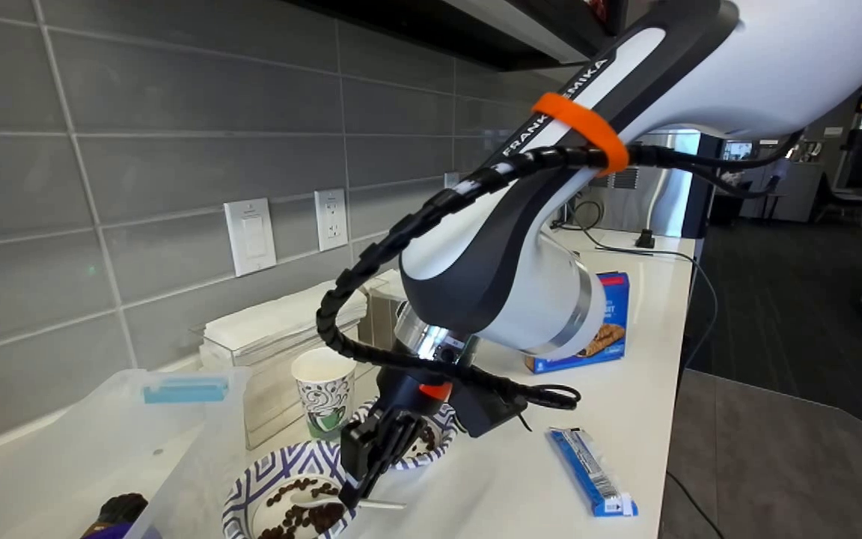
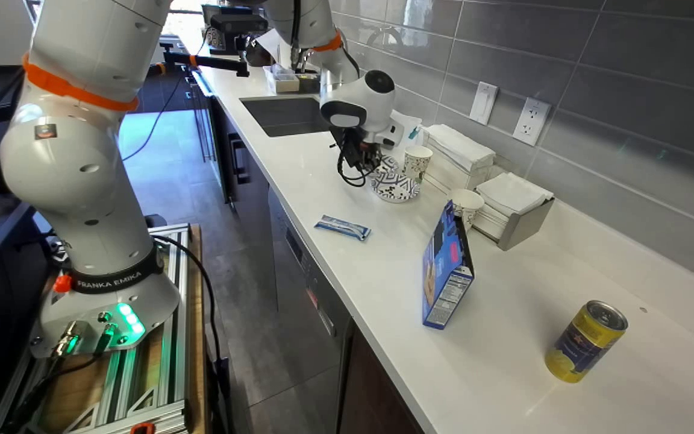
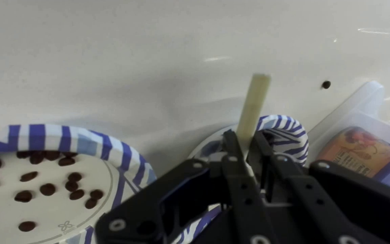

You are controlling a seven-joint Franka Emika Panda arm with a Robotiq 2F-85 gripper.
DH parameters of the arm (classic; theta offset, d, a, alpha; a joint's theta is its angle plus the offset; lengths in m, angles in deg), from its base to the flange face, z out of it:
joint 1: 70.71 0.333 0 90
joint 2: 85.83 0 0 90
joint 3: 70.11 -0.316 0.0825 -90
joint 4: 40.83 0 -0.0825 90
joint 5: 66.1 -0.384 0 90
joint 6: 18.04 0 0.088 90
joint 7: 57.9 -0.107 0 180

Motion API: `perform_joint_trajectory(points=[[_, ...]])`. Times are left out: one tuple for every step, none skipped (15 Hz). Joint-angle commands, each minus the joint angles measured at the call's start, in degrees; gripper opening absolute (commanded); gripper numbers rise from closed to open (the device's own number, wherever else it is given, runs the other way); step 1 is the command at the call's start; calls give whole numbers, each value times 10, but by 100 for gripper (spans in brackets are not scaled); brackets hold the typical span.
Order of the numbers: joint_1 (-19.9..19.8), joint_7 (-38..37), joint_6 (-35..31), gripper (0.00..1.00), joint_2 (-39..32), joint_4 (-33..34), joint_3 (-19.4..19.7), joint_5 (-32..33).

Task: Use the white spoon to place some contents from the bowl on the left into the bowl on the right.

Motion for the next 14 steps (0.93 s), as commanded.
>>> perform_joint_trajectory(points=[[-15, -20, -23, 3, -2, -7, -22, 41], [-15, -20, -24, 3, 0, -9, -26, 51], [-16, -18, -25, 3, 4, -11, -31, 62], [-11, -26, -25, 3, 10, -15, -30, 81], [-11, -29, -25, 3, 14, -18, -34, 96], [-11, -38, -25, 3, 18, -20, -36, 112], [-6, -52, -26, 3, 27, -27, -32, 135], [-4, -67, -27, 3, 36, -35, -30, 155], [-3, -82, -29, 3, 45, -42, -27, 177], [0, -103, -32, 3, 59, -54, -21, 202], [2, -120, -37, 3, 72, -65, -15, 225], [0, -134, -38, 3, 83, -74, -14, 239], [3, -152, -43, 3, 100, -88, -6, 258], [7, -171, -49, 3, 115, -102, 3, 278]])
